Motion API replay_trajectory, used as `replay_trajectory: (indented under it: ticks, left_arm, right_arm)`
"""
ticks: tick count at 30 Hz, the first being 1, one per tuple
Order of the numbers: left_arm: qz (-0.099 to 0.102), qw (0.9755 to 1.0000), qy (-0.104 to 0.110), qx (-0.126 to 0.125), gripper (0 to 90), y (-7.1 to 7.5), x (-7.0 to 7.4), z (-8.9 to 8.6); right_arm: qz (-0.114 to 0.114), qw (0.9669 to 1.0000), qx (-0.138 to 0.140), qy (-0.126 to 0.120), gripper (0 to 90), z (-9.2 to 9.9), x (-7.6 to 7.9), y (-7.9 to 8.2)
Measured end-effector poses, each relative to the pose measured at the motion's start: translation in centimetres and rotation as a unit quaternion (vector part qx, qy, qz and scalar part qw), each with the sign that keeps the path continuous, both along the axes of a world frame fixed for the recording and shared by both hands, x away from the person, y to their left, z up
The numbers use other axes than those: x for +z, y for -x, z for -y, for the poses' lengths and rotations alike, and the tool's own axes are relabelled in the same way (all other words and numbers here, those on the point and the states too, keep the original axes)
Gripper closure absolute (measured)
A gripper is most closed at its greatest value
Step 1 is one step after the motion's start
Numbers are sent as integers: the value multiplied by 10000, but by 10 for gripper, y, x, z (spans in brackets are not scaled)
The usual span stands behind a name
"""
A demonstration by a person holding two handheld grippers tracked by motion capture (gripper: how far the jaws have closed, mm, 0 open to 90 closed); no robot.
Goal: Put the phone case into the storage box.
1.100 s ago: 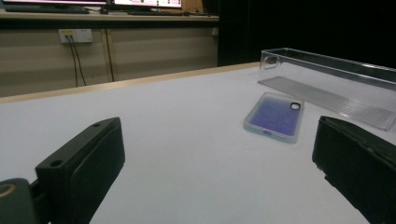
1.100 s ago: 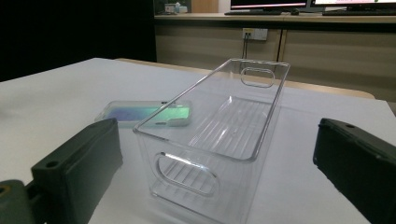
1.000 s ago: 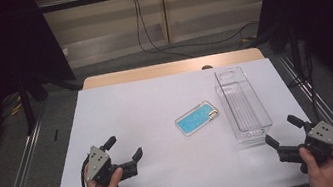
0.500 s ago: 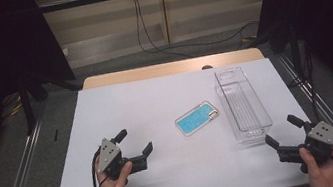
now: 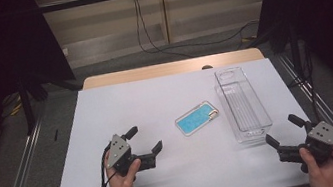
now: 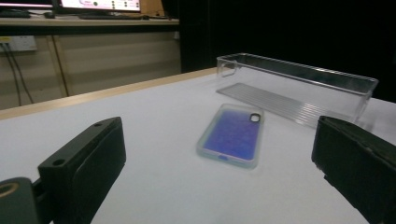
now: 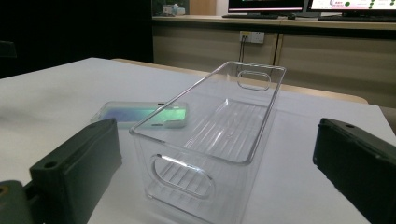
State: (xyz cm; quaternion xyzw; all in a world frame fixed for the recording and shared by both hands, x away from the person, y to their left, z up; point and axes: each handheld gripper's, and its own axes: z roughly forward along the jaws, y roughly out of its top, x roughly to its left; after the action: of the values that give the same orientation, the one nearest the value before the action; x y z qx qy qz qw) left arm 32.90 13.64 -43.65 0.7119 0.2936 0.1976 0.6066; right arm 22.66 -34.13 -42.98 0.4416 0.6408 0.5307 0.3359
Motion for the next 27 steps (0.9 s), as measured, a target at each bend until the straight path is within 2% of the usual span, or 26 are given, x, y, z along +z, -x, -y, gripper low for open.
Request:
replay_trajectory:
  ticks: [3,7,8,11,14,18,22,27]
  left_arm:
    - [44,10000,19,-2,29,-2,1,6]
    - [8,9999,63,-79,29,-5,0,13]
    - [37,10000,8,-89,30,-6,0,14]
    - [42,9999,53,-108,28,-8,2,20]
    - [115,9997,-35,-210,27,-9,4,28]
    - [76,9995,-59,-315,27,-10,3,35]
    - [8,9994,-78,-330,27,-14,1,43]
    - [21,9994,-109,-326,27,-21,4,50]
  right_arm:
    - [5,10000,-6,-22,0,0,0,0]
    - [9,10000,8,-18,0,0,0,0]
    - [4,10000,6,-36,0,-1,0,0]
    - [-7,10000,16,-54,0,-1,0,0]
    - [8,10000,19,-42,0,-1,0,0]
    - [19,10000,13,-48,0,-1,0,0]
    - [18,10000,30,-42,0,-1,0,0]
    - [22,10000,47,-27,0,-1,0,0]
